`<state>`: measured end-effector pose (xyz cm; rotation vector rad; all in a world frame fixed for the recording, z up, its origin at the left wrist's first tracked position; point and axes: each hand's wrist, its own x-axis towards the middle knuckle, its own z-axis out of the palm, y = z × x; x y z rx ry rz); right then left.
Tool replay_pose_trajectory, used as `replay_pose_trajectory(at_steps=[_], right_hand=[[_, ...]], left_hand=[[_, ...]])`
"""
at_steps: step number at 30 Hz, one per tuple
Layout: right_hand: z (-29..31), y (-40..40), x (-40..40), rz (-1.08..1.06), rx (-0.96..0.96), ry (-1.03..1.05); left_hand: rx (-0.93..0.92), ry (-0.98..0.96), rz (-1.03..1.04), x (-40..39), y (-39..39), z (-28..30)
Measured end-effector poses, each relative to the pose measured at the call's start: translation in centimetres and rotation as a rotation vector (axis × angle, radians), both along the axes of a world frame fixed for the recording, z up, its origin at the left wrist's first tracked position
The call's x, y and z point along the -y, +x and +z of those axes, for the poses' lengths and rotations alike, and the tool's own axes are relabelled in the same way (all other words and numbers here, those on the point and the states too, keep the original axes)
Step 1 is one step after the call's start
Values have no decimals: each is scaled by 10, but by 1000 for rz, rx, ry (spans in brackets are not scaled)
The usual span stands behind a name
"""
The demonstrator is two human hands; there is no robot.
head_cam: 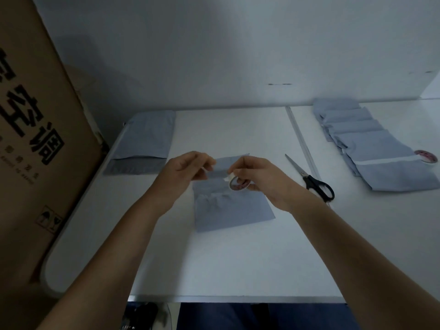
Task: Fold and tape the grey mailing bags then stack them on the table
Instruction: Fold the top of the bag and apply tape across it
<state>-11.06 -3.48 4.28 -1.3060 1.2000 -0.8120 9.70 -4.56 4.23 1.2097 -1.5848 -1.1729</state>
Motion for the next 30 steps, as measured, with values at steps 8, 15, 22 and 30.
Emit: replay_pose_trajectory(at_steps=[8, 15, 22, 30], right_hand=[[-8, 9, -4, -102, -117, -280], [-4, 9, -1, -81, -160, -325], [-8, 14, 6, -275, 469, -58], [-11, 22, 2, -252, 551, 159]], left_hand=[[-52, 467, 91, -14, -20, -10], [-38, 412, 101, -7, -27, -9], [-422, 558, 66, -4, -29, 0], [-308, 522, 58, -1, -30, -1]])
